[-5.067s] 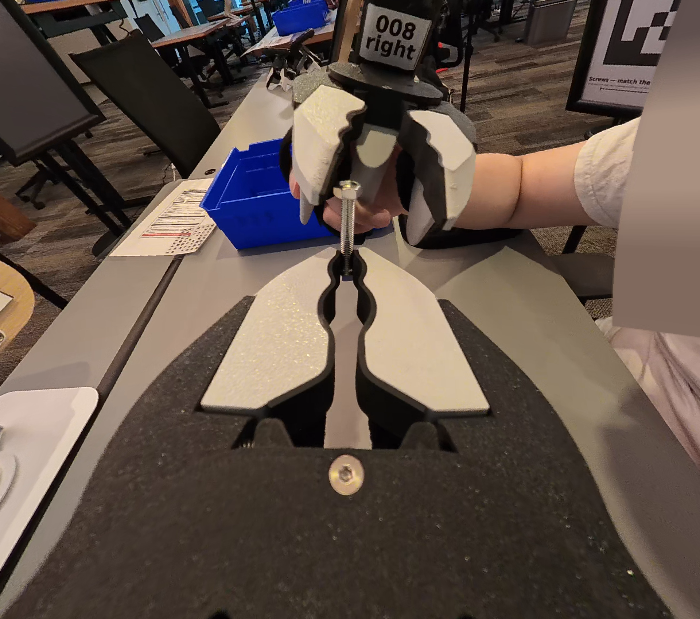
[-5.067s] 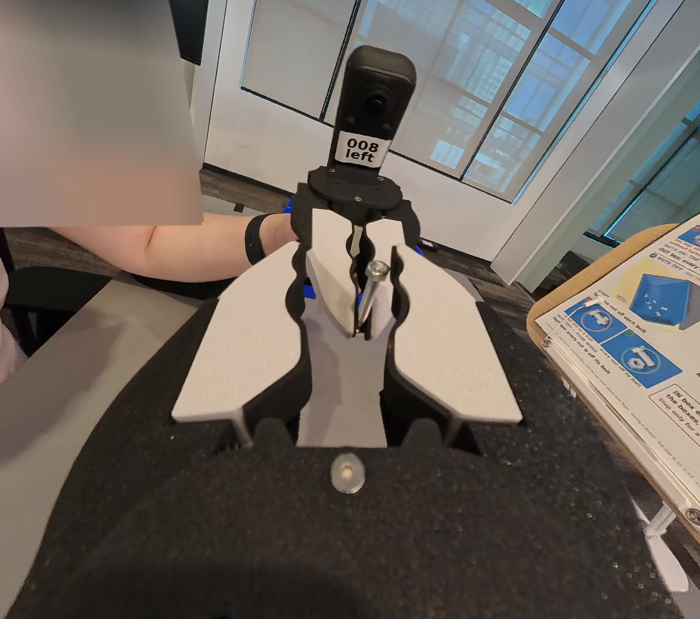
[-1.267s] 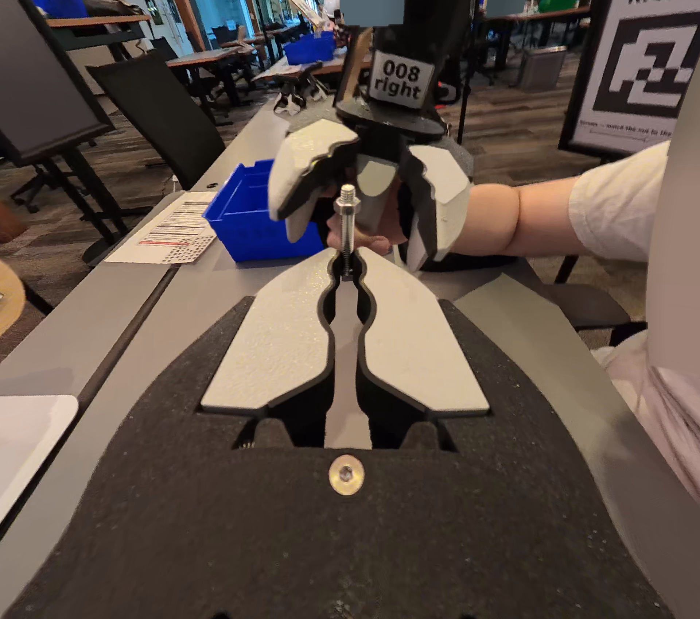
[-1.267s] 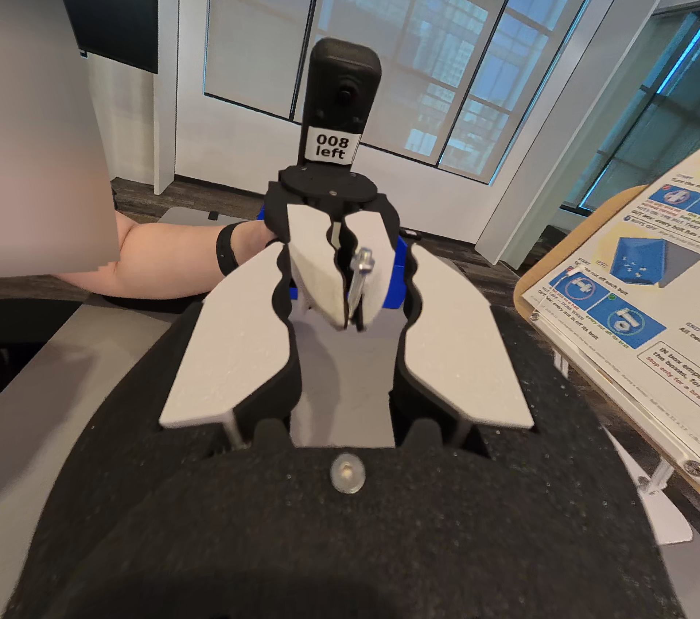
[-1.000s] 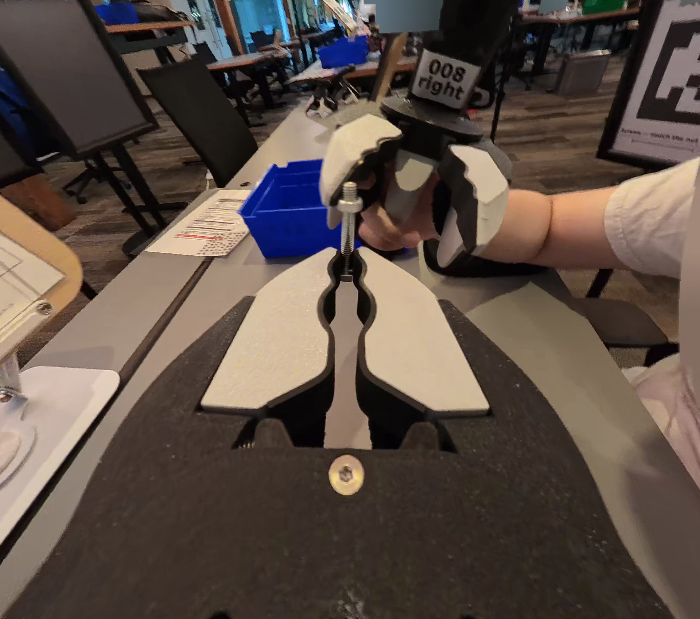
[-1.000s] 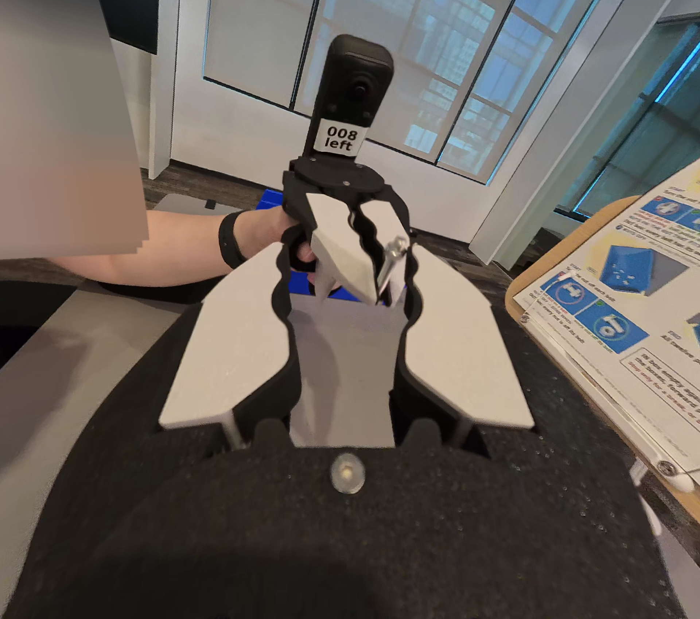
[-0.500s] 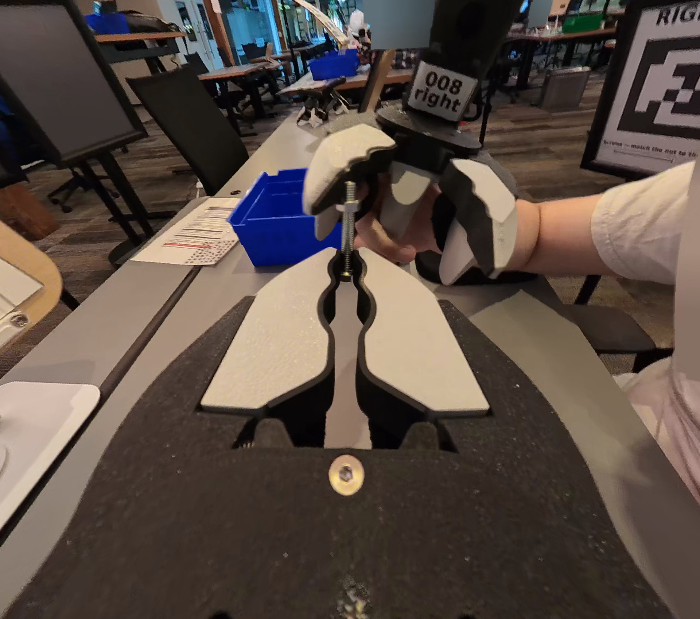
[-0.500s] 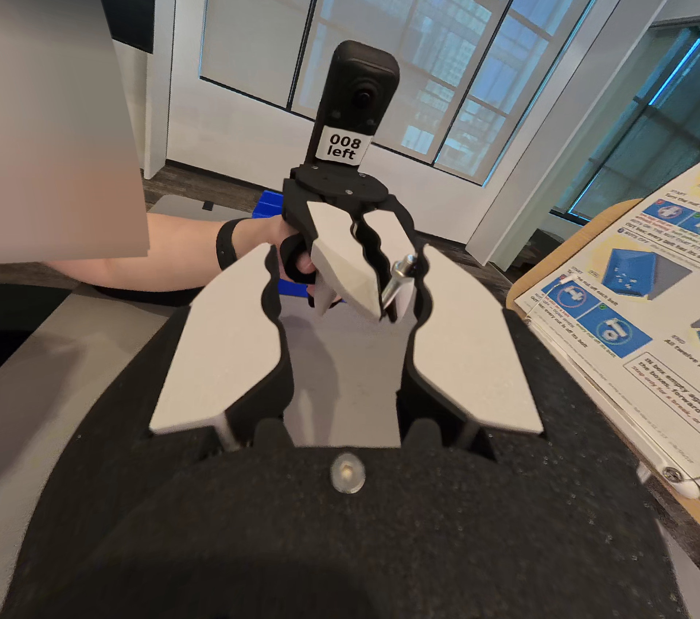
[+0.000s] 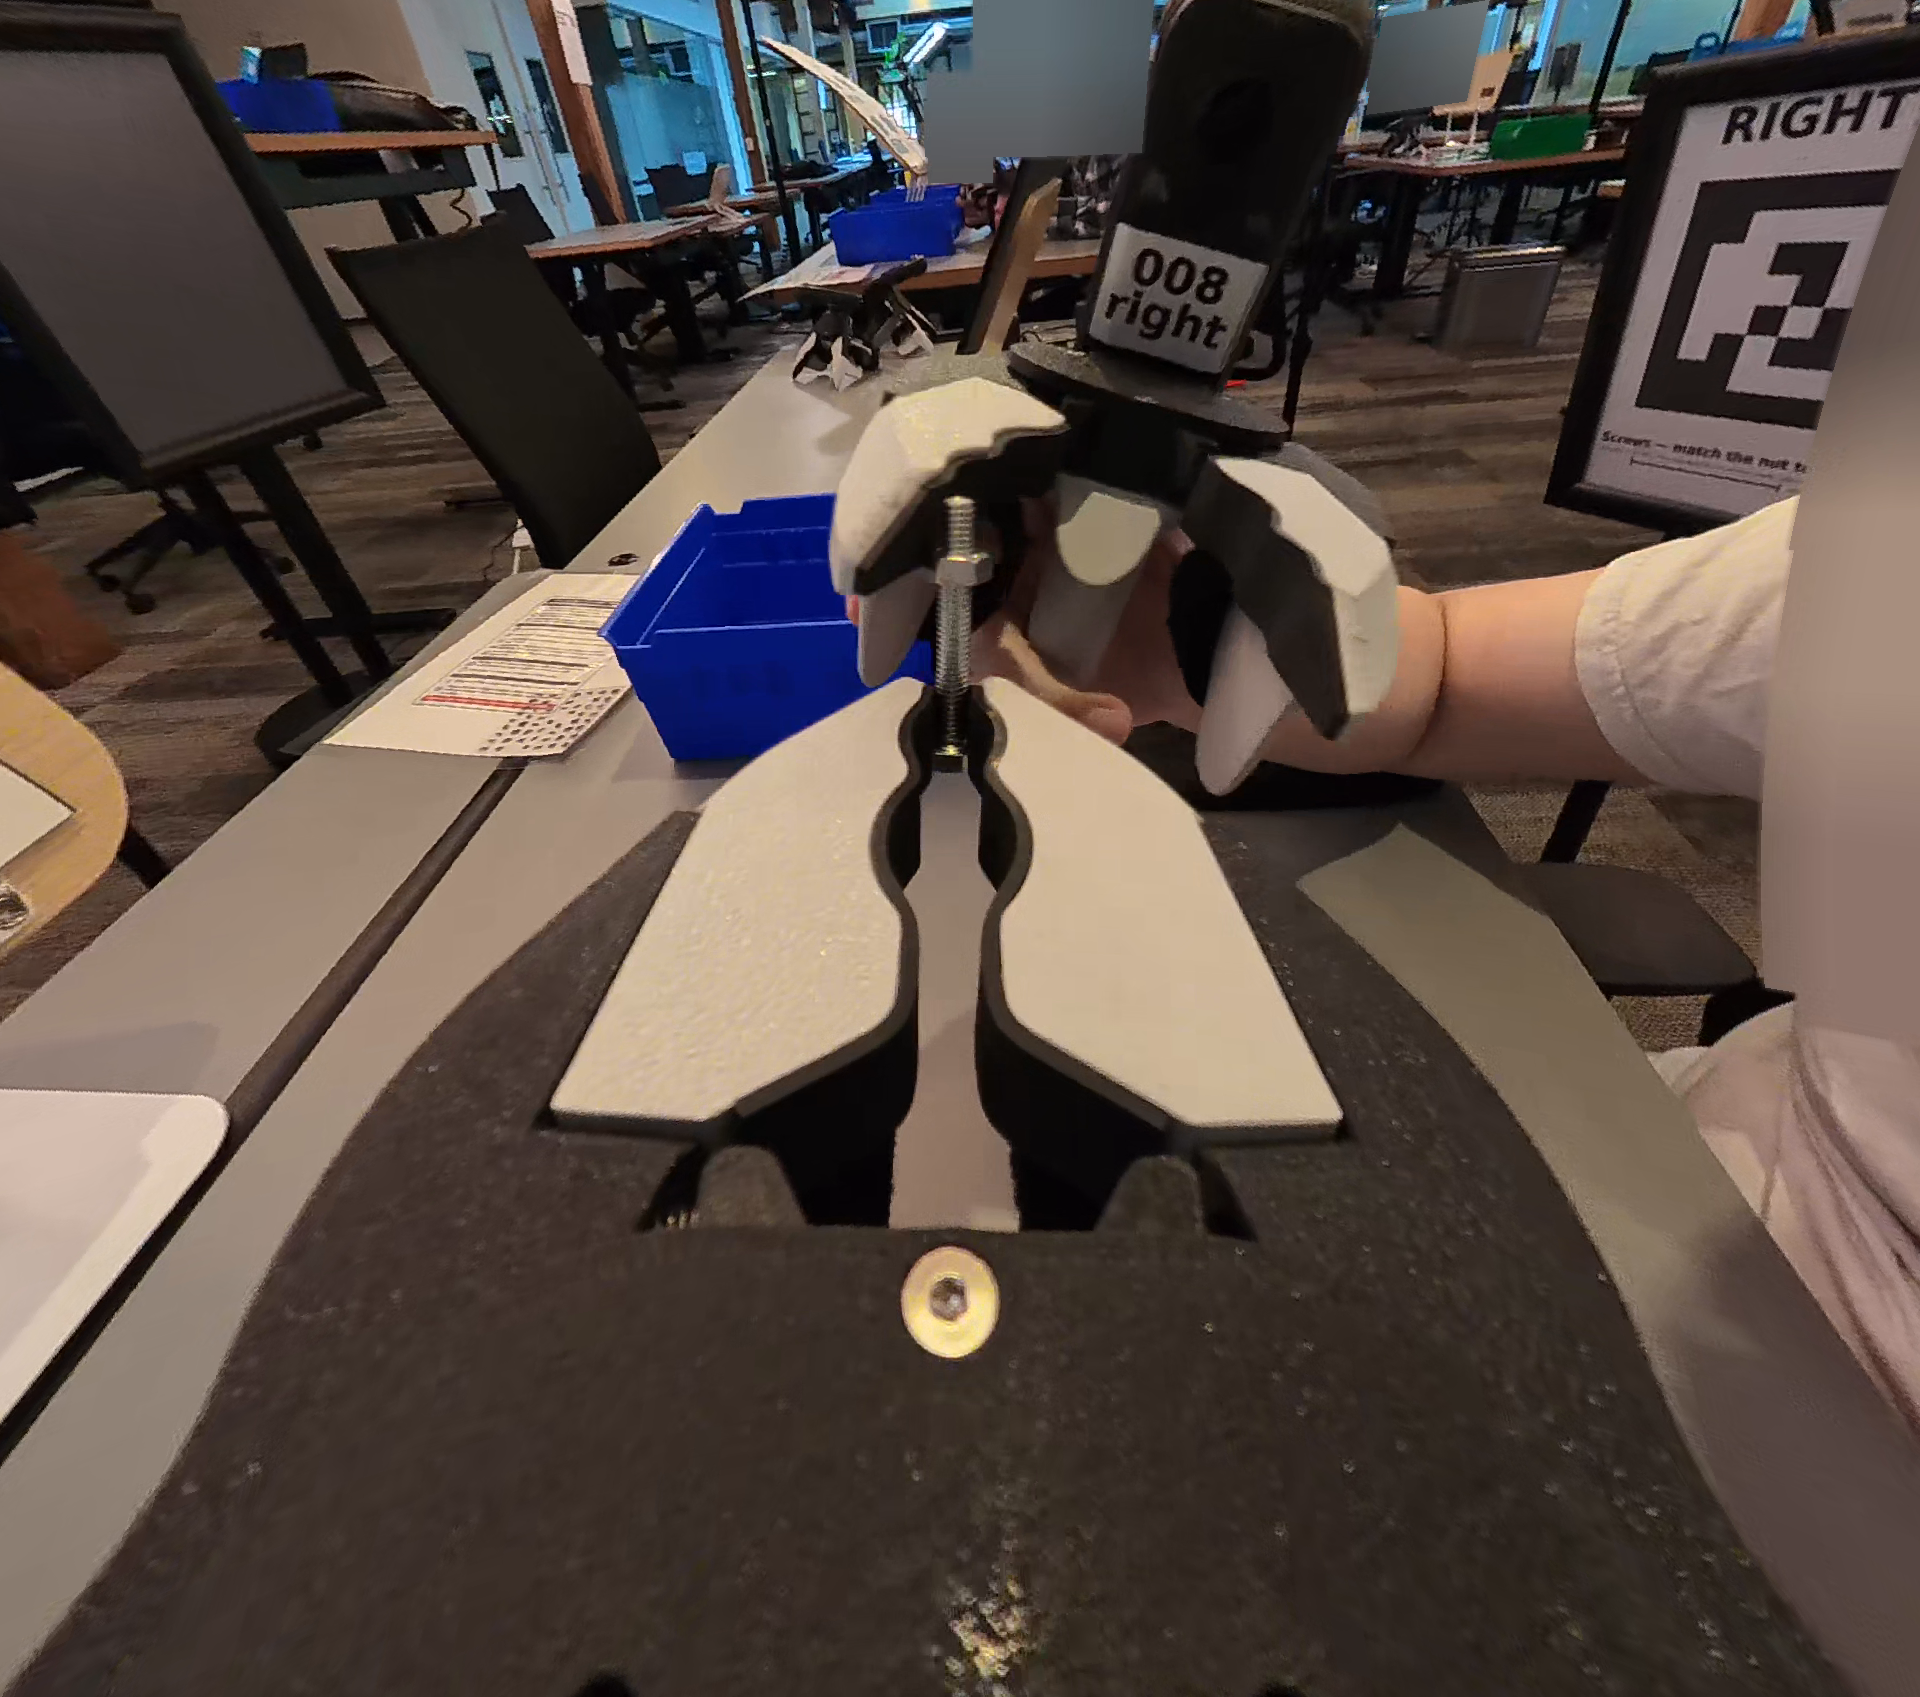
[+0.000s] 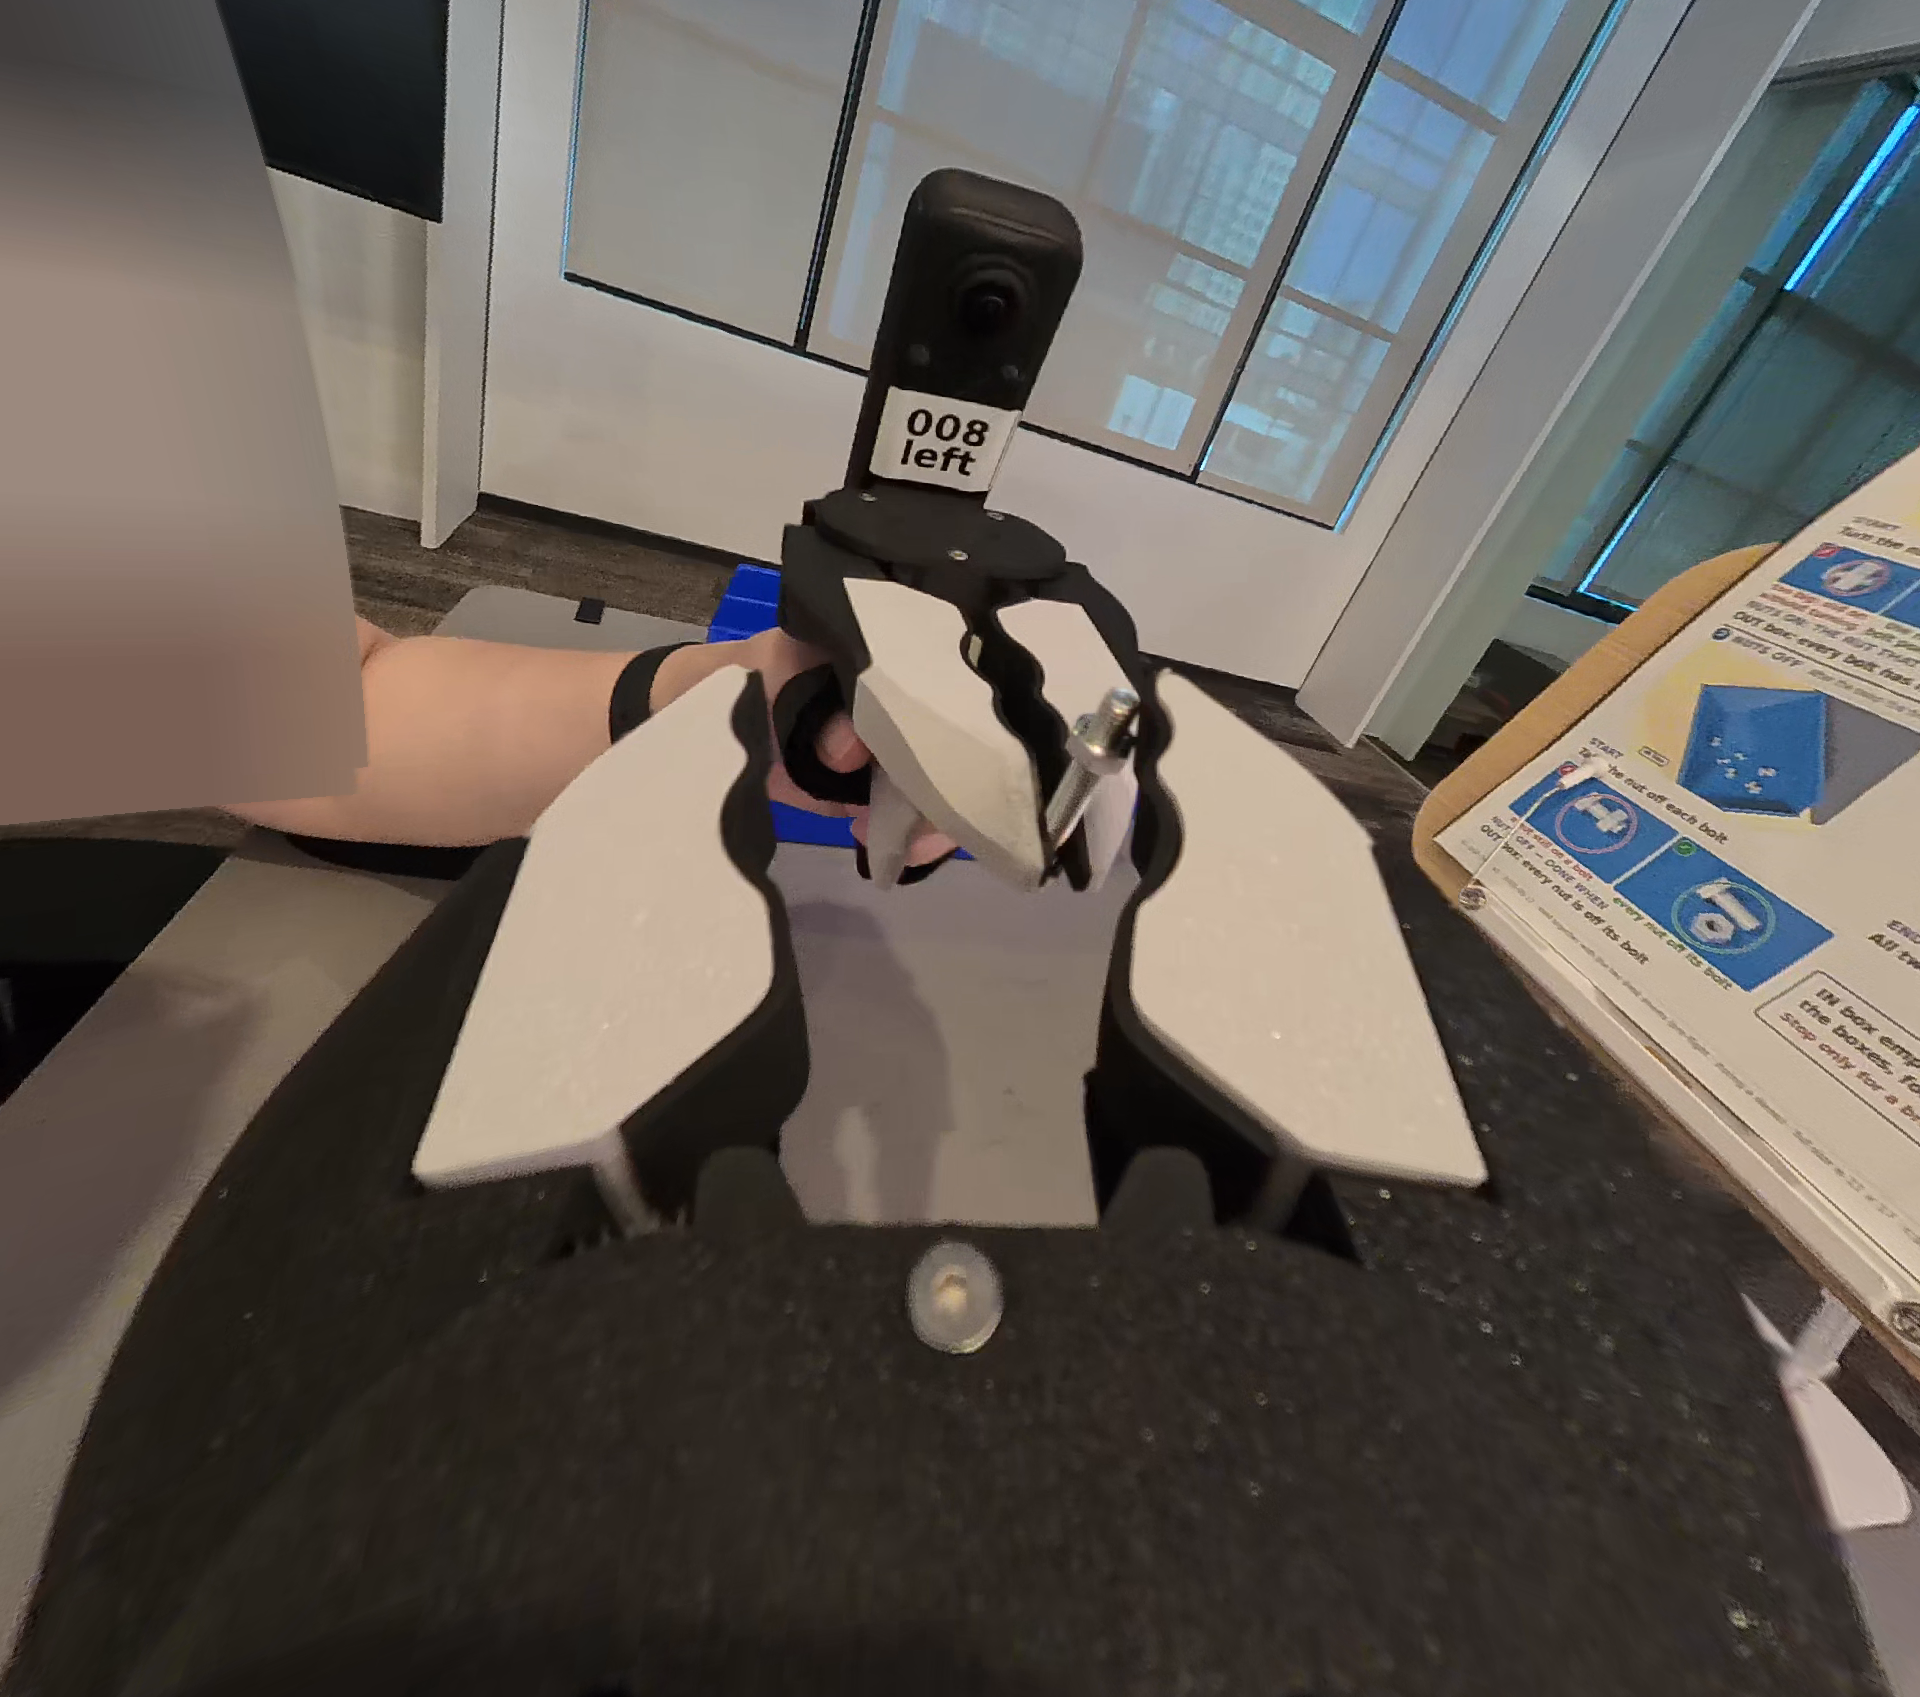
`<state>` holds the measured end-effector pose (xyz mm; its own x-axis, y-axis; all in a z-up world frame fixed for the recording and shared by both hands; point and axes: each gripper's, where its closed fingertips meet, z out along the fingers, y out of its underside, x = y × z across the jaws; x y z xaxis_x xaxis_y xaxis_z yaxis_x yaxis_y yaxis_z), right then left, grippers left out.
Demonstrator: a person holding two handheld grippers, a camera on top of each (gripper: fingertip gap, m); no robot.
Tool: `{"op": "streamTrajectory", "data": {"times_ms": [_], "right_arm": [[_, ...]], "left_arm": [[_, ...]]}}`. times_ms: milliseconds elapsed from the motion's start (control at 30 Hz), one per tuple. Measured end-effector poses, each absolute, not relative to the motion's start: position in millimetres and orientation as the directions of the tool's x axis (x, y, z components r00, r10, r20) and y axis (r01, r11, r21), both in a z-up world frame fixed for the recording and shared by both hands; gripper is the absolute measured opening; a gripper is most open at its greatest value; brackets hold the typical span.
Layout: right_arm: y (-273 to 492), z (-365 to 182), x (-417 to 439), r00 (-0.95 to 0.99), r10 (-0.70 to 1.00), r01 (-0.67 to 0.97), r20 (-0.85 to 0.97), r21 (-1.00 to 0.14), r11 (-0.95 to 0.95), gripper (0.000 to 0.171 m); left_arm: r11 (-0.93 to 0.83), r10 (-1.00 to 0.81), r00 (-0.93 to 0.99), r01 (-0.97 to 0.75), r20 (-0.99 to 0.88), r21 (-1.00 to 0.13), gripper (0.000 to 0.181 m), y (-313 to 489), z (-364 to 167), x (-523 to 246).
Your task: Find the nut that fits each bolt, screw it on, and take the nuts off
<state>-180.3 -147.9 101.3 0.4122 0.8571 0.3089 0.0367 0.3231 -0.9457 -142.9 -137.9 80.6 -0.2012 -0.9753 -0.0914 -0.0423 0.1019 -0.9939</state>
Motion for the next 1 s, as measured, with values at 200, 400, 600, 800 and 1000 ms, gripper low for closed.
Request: {"op": "streamTrajectory", "data": {"times_ms": [200,400,600,800,1000], "right_arm": [[-145.6,106.5,-170.8,0.422,0.86,0.019,0.288,-0.951,0.31,0.058],[-143.5,105.6,-175.6,0.439,0.855,-0.008,0.274,-0.951,0.309,0.065],[-150.5,104.7,-182.4,0.417,0.854,0.005,0.311,-0.94,0.34,0.071],[-146.5,111.7,-172.7,0.438,0.857,-0.041,0.272,-0.946,0.322,0.064],[-150.9,104.2,-184.1,0.404,0.869,-0.024,0.286,-0.946,0.323,0.067]], "left_arm": [[0.035,-0.986,-0.164,0.045,-0.042,-0.998,0.004,-123.5,101.2,-158.4],[0.134,-0.966,-0.225,-0.011,-0.128,-0.991,0.004,-147.3,85.5,-143.5],[0.136,-0.978,-0.158,0.003,-0.135,-0.991,0.004,-136.3,90.5,-146.4],[0.066,-0.986,-0.151,0.07,-0.076,-0.995,0.004,-124.7,106.4,-161.2],[0.136,-0.971,-0.199,-0.021,-0.13,-0.99,0.004,-147.8,81.9,-137.1]]}}
